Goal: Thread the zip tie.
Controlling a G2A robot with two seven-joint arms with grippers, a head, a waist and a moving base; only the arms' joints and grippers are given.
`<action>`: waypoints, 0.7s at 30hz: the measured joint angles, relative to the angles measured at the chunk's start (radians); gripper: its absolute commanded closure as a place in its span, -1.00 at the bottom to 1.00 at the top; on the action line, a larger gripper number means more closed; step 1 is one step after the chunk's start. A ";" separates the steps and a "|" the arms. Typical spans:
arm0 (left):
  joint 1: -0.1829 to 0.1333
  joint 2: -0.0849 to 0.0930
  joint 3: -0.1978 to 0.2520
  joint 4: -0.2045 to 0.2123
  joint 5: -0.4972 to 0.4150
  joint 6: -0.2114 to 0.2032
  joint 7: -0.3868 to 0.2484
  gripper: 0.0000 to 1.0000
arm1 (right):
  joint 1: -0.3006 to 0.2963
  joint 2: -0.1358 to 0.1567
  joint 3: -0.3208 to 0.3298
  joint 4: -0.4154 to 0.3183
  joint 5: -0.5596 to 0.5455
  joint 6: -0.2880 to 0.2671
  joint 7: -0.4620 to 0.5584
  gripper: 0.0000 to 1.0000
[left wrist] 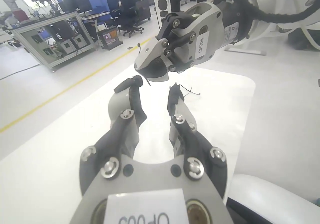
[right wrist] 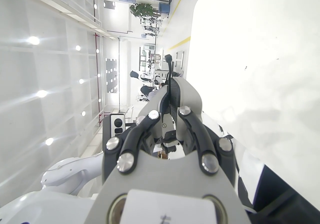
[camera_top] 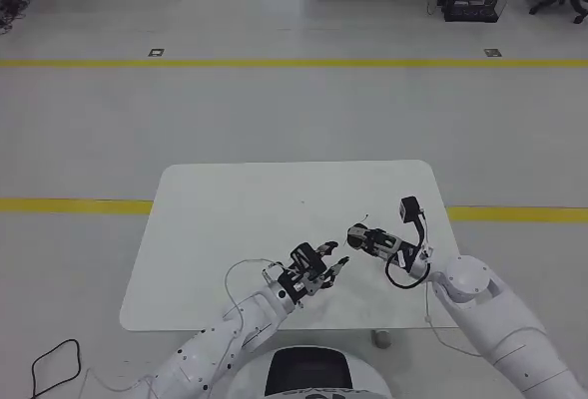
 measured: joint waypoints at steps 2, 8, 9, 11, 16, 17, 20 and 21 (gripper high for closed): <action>0.001 0.000 -0.001 0.000 0.000 0.002 0.002 0.40 | -0.002 -0.001 0.002 -0.004 -0.005 0.000 0.003 1.00; 0.002 0.000 -0.002 0.001 -0.001 0.007 0.007 0.52 | -0.007 -0.004 0.007 -0.010 -0.015 0.000 0.014 1.00; 0.002 0.000 -0.003 0.001 -0.001 0.007 0.007 0.56 | -0.007 -0.005 0.008 -0.011 -0.017 0.001 0.015 1.00; 0.002 0.000 -0.004 0.001 -0.002 0.008 0.008 0.58 | -0.008 -0.006 0.009 -0.012 -0.023 0.002 0.017 1.00; 0.002 0.000 -0.006 0.002 -0.003 0.013 0.008 0.62 | -0.011 -0.008 0.014 -0.015 -0.032 0.006 0.022 1.00; 0.003 -0.001 -0.006 0.002 -0.003 0.015 0.008 0.62 | -0.011 -0.009 0.015 -0.015 -0.033 0.008 0.023 1.00; 0.004 -0.001 -0.010 0.001 -0.004 0.024 0.007 0.70 | -0.012 -0.010 0.016 -0.017 -0.041 0.011 0.027 1.00; 0.005 0.000 -0.011 0.001 -0.004 0.026 0.008 0.70 | -0.012 -0.011 0.016 -0.018 -0.043 0.012 0.028 1.00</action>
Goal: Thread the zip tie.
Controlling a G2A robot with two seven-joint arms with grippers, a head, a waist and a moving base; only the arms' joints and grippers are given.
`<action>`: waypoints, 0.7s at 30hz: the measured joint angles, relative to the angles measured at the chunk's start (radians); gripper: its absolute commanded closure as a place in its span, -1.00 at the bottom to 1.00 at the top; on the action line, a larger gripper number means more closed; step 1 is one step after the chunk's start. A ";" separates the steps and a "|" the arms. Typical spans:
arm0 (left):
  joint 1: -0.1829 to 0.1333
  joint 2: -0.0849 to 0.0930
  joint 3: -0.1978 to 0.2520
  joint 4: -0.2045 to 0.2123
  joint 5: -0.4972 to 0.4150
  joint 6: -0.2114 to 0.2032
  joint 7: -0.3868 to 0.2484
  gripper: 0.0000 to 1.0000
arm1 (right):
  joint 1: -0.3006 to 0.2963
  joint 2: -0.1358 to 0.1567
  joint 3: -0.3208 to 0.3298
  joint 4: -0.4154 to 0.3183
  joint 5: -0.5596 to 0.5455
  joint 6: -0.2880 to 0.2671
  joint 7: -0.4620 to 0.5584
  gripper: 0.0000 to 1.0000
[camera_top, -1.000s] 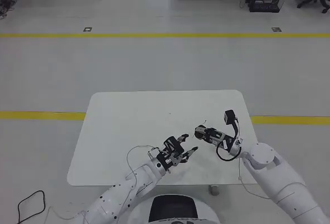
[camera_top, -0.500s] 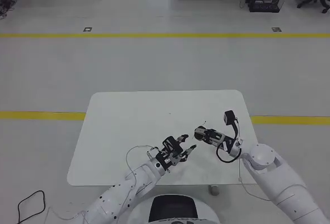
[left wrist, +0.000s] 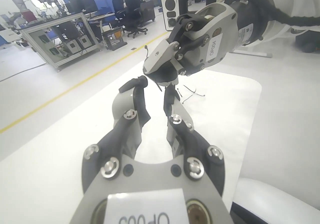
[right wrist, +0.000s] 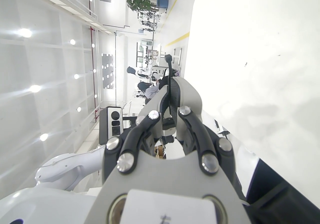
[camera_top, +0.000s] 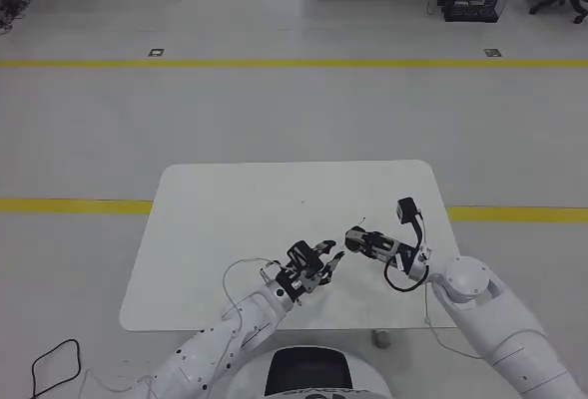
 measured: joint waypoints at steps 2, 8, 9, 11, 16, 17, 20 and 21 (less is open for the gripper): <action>0.002 0.000 -0.002 -0.001 0.001 0.005 0.002 0.80 | 0.000 -0.001 0.001 0.000 -0.004 0.002 0.002 1.00; 0.006 0.002 -0.008 -0.007 0.004 0.010 0.003 0.86 | -0.001 -0.004 0.003 -0.001 -0.014 0.007 0.010 1.00; 0.007 0.002 -0.009 -0.007 0.005 0.010 0.003 0.84 | -0.001 -0.005 0.003 -0.001 -0.016 0.007 0.011 1.00; 0.007 0.002 -0.009 -0.008 0.005 0.009 0.003 0.84 | -0.001 -0.006 0.005 -0.002 -0.018 0.008 0.014 1.00; 0.007 0.002 -0.004 -0.010 0.013 -0.004 -0.002 0.78 | -0.002 -0.008 0.007 -0.003 -0.025 0.010 0.017 1.00; 0.007 0.002 -0.003 -0.010 0.014 -0.006 -0.003 0.78 | -0.003 -0.009 0.007 -0.003 -0.025 0.010 0.018 1.00; 0.006 0.001 0.001 -0.009 0.015 -0.009 -0.004 0.82 | -0.004 -0.011 0.009 -0.003 -0.027 0.010 0.019 1.00; 0.005 0.001 0.001 -0.008 0.015 -0.009 -0.005 0.82 | -0.005 -0.011 0.009 -0.003 -0.027 0.010 0.020 1.00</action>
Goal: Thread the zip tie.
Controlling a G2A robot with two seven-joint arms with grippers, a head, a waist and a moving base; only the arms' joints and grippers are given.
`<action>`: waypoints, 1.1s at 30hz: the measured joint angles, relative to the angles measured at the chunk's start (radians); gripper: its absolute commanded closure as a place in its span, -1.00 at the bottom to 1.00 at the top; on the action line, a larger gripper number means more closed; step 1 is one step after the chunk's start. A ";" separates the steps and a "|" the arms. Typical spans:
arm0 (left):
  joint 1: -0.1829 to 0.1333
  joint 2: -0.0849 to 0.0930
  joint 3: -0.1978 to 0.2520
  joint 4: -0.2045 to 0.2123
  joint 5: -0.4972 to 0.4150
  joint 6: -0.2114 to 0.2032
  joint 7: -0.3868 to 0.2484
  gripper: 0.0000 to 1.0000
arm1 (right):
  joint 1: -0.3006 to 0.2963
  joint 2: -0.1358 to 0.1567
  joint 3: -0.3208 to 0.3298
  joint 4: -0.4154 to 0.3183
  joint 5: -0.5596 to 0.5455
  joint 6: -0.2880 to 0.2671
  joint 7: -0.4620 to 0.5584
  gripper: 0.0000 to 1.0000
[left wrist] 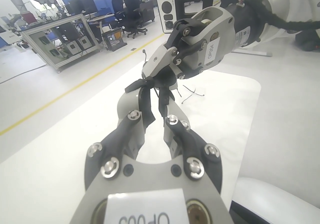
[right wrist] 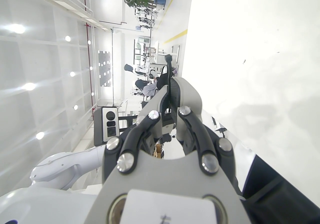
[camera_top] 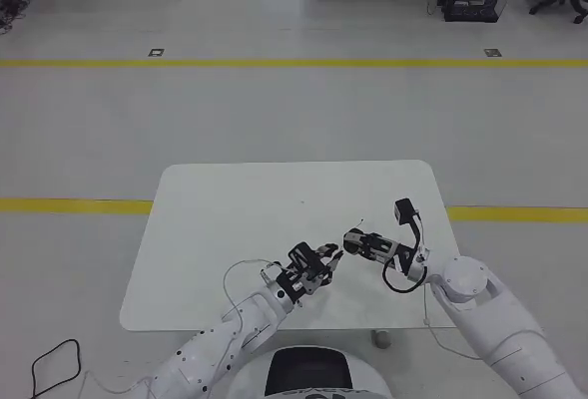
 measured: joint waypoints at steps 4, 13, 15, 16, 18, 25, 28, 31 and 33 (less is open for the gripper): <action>-0.002 -0.001 0.001 0.002 0.000 -0.002 0.000 0.88 | -0.003 -0.002 0.003 -0.001 -0.005 0.000 0.004 1.00; -0.004 -0.002 0.003 0.001 0.003 -0.002 -0.005 0.84 | -0.008 -0.004 0.008 -0.009 -0.021 -0.003 0.018 1.00; -0.003 -0.002 0.004 0.000 0.003 -0.002 -0.006 0.84 | -0.009 -0.005 0.009 -0.012 -0.026 -0.004 0.022 1.00; -0.003 -0.002 0.005 0.000 0.004 -0.002 -0.006 0.86 | -0.009 -0.005 0.009 -0.013 -0.029 -0.004 0.024 1.00; -0.003 -0.002 0.006 0.000 0.004 -0.001 -0.007 0.86 | -0.009 -0.006 0.010 -0.014 -0.033 -0.004 0.027 1.00; -0.005 -0.003 0.007 0.001 0.004 -0.004 -0.009 1.00 | -0.010 -0.008 0.013 -0.015 -0.038 -0.003 0.030 1.00; -0.005 -0.003 0.007 0.001 0.002 -0.005 -0.011 1.00 | -0.010 -0.010 0.014 -0.015 -0.039 -0.001 0.031 1.00; -0.006 -0.003 0.007 0.004 -0.001 -0.010 -0.010 1.00 | -0.009 -0.011 0.014 -0.012 -0.038 0.003 0.031 -1.00; -0.006 -0.003 0.006 0.006 -0.004 -0.013 -0.008 1.00 | -0.008 -0.013 0.014 -0.010 -0.034 0.007 0.030 -1.00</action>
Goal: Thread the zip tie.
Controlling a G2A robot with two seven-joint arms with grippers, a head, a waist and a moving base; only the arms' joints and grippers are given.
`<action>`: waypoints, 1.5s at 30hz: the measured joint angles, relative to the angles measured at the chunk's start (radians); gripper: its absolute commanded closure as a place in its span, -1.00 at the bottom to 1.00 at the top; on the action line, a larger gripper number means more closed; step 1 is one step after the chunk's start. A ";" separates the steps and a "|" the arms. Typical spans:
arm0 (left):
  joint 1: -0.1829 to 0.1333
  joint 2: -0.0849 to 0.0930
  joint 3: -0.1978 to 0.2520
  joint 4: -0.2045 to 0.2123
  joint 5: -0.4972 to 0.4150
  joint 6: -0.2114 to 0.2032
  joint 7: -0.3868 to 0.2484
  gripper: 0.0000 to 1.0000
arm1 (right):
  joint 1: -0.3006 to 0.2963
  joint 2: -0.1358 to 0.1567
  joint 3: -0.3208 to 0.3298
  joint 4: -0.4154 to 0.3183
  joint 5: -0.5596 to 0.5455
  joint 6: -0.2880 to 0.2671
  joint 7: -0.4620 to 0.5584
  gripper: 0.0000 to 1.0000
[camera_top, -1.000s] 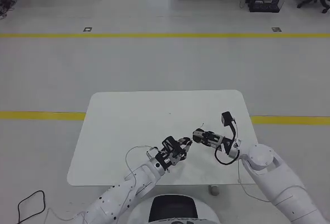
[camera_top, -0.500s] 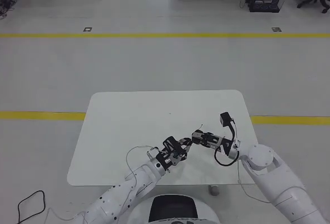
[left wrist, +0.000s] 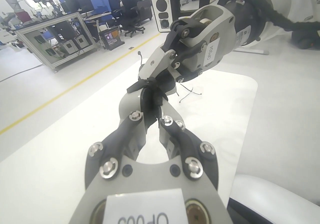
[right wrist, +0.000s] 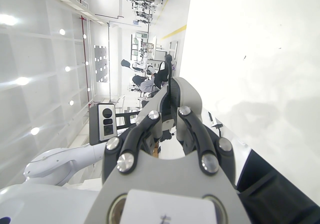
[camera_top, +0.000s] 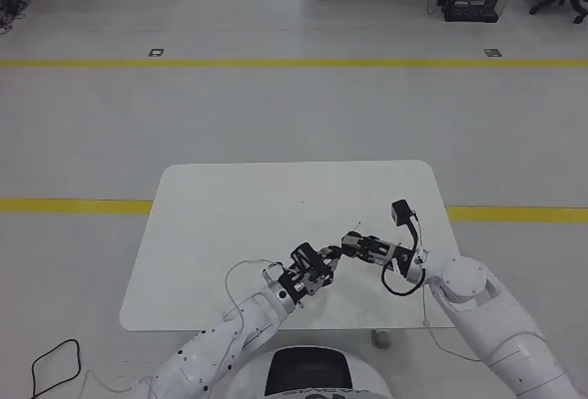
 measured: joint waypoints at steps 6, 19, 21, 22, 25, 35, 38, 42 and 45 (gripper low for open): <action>0.007 0.003 -0.013 0.000 -0.018 -0.008 0.009 1.00 | 0.000 -0.002 0.008 0.010 0.003 0.005 -0.013 -1.00; 0.023 0.017 -0.074 0.001 -0.234 -0.176 -0.032 1.00 | -0.020 0.002 0.064 0.029 0.026 -0.006 -0.024 -1.00; 0.023 0.017 -0.073 0.001 -0.233 -0.175 -0.031 1.00 | -0.020 0.002 0.064 0.028 0.026 -0.006 -0.024 -1.00; 0.023 0.017 -0.073 0.001 -0.232 -0.175 -0.031 1.00 | -0.020 0.002 0.064 0.028 0.026 -0.006 -0.024 -1.00; 0.024 0.017 -0.074 0.003 -0.237 -0.169 -0.035 1.00 | -0.020 0.002 0.064 0.028 0.026 -0.005 -0.024 -1.00; 0.021 0.012 -0.156 0.018 -0.699 -0.192 -0.305 1.00 | -0.014 0.004 0.079 0.048 -0.027 -0.035 -0.020 -1.00; 0.023 0.018 -0.182 0.029 -0.799 -0.225 -0.381 1.00 | -0.005 0.008 0.087 0.068 -0.056 -0.053 0.015 -1.00; 0.025 0.025 -0.206 0.043 -0.914 -0.266 -0.458 1.00 | 0.019 0.010 0.084 0.105 -0.092 -0.062 0.073 -1.00; 0.025 0.024 -0.212 0.045 -1.015 -0.272 -0.480 1.00 | 0.037 0.010 0.069 0.125 -0.120 -0.063 0.141 -1.00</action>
